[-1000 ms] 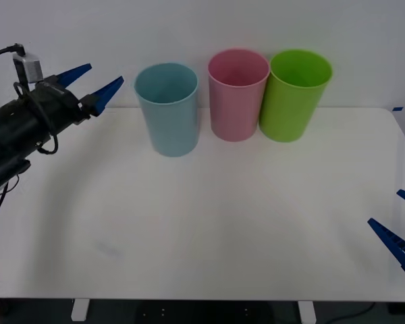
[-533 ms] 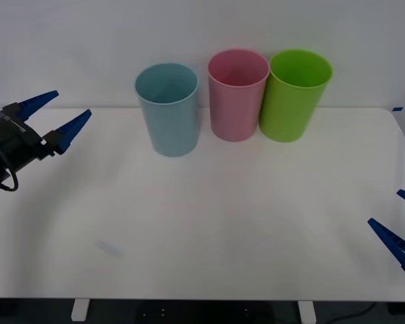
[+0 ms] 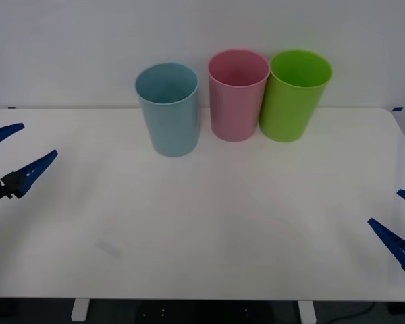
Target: Grasp the object on the table and drop it into the matching bin: aluminum can to the light blue bin, PET bottle to the pink bin.
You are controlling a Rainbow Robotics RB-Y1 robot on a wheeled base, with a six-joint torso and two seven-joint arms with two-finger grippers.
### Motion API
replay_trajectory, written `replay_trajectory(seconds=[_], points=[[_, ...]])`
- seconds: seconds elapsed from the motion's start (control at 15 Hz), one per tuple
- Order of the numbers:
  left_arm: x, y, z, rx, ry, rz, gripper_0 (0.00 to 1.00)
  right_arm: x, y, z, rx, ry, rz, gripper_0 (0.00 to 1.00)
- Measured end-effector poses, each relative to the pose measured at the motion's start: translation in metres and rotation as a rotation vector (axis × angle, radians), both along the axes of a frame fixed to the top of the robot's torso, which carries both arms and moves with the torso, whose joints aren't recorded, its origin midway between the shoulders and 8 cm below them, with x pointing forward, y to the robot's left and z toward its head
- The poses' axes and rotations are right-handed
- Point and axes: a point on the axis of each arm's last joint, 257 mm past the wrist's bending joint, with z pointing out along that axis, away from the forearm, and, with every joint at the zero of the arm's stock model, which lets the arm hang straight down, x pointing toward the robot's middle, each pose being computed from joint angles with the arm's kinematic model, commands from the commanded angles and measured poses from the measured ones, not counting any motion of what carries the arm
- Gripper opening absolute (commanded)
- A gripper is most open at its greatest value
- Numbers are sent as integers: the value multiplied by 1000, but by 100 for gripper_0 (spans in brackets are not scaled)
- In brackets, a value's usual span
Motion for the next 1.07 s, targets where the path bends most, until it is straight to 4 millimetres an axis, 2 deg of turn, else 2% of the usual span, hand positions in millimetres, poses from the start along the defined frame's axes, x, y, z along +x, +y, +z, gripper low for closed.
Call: replay_trajectory(seconds=[0.47, 1.07], points=[[-35, 28, -25, 3, 43, 40, 100, 0, 0, 0, 0, 0, 0, 100], [-49, 40, -38, 7, 75, 64, 100, 0, 0, 0, 0, 0, 0, 100]])
